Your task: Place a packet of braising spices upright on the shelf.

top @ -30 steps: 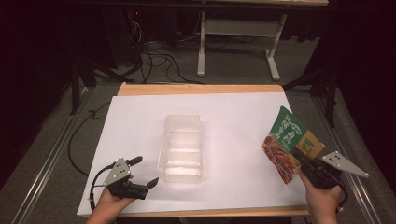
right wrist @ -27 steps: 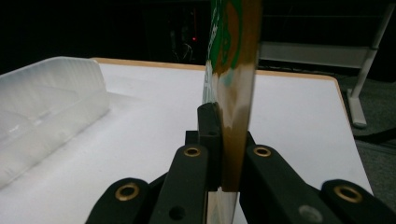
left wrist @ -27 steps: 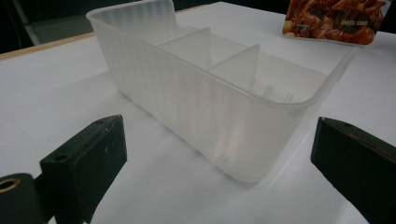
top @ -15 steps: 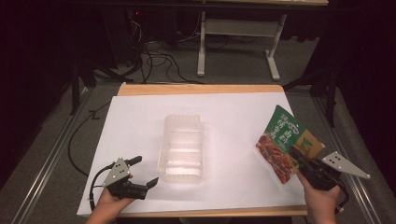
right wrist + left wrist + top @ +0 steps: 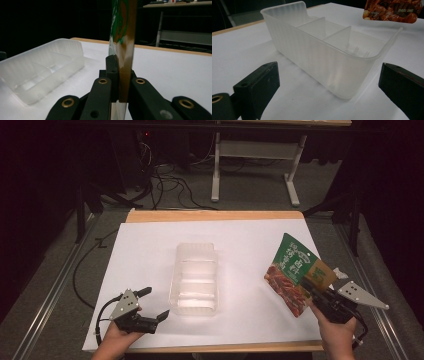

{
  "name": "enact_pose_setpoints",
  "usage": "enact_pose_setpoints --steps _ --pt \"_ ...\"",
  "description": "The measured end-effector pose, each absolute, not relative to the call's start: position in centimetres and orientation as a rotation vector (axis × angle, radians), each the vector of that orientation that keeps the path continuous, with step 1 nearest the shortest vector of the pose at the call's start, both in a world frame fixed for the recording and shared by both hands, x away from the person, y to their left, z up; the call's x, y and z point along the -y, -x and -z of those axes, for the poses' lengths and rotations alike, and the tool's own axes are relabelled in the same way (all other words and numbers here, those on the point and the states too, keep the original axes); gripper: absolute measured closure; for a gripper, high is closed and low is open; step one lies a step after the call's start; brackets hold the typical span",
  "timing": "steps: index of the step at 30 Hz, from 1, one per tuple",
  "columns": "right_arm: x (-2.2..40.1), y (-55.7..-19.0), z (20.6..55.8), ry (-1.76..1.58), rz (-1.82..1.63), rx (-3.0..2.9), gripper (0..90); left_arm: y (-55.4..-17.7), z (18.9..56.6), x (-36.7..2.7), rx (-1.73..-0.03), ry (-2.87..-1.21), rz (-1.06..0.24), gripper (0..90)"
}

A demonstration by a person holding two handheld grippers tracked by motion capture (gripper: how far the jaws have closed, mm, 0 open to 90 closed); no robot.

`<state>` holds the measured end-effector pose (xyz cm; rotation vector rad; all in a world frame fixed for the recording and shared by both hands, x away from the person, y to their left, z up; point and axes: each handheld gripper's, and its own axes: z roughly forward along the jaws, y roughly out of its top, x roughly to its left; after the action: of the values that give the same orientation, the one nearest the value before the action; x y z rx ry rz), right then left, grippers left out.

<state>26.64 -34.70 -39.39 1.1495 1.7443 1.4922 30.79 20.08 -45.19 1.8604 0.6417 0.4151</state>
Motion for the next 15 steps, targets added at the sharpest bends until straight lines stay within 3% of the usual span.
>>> enact_pose_setpoints --steps 15 --pt "32.7 -27.4 38.2 -1.082 -1.545 -1.772 90.0 -30.7 45.2 -20.1 -0.642 -1.853 -0.412 4.0"
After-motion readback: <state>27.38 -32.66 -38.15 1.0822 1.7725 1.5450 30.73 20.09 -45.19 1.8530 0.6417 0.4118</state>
